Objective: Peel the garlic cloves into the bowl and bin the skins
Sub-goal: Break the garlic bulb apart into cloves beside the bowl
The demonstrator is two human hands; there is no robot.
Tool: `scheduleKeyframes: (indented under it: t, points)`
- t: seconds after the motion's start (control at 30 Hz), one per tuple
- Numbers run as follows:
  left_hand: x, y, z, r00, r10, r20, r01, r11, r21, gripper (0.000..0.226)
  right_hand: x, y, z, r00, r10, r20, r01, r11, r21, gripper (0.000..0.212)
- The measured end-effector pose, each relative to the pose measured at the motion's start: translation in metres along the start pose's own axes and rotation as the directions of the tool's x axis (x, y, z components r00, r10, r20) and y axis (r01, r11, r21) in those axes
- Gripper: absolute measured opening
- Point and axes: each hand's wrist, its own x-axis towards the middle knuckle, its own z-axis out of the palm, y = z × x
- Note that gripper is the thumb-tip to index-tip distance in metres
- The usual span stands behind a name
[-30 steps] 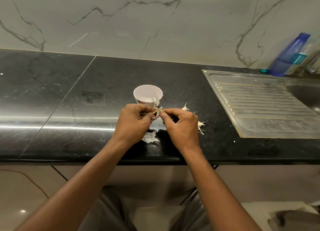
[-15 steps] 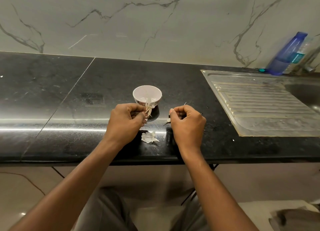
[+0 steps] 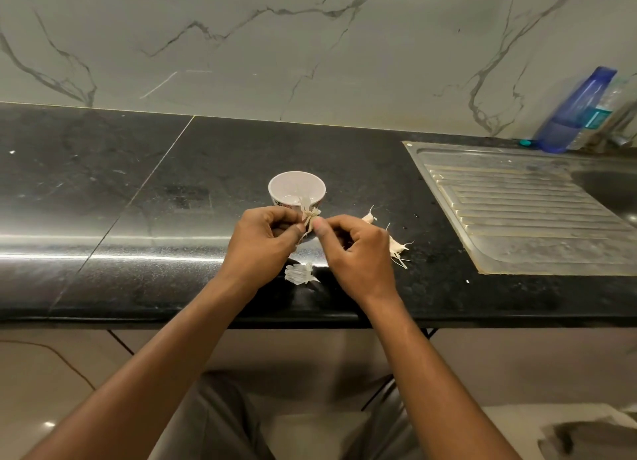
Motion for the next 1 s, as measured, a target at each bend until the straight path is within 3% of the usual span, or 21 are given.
scheduleKeyframes:
  t: [0.1, 0.23, 0.43, 0.63, 1.0]
  points:
    - [-0.003, 0.005, 0.003, 0.999, 0.031, 0.01, -0.031, 0.999, -0.014, 0.021, 0.002, 0.002, 0.002, 0.994, 0.025, 0.106, -0.032, 0.997, 0.069, 0.014]
    - [0.0, 0.002, 0.0, 0.999, 0.035, 0.012, -0.035, 0.999, 0.002, 0.014, 0.004, 0.007, 0.0, 0.99, 0.084, 0.112, -0.102, 0.981, 0.166, 0.009]
    - [0.004, -0.005, -0.001, 0.998, 0.052, 0.027, -0.055, 0.989, 0.135, 0.016, 0.003, 0.006, 0.0, 0.996, 0.086, 0.026, -0.088, 0.992, 0.088, 0.004]
    - [0.005, -0.015, -0.022, 0.996, 0.041, -0.076, -0.028, 0.987, 0.157, 0.014, 0.008, 0.016, -0.003, 0.957, 0.217, -0.193, -0.198, 0.973, 0.117, 0.01]
    - [0.009, -0.025, -0.06, 0.978, 0.04, -0.205, 0.009, 0.973, 0.231, 0.009, 0.007, 0.014, -0.004, 0.903, 0.26, -0.341, -0.256, 0.965, 0.058, 0.01]
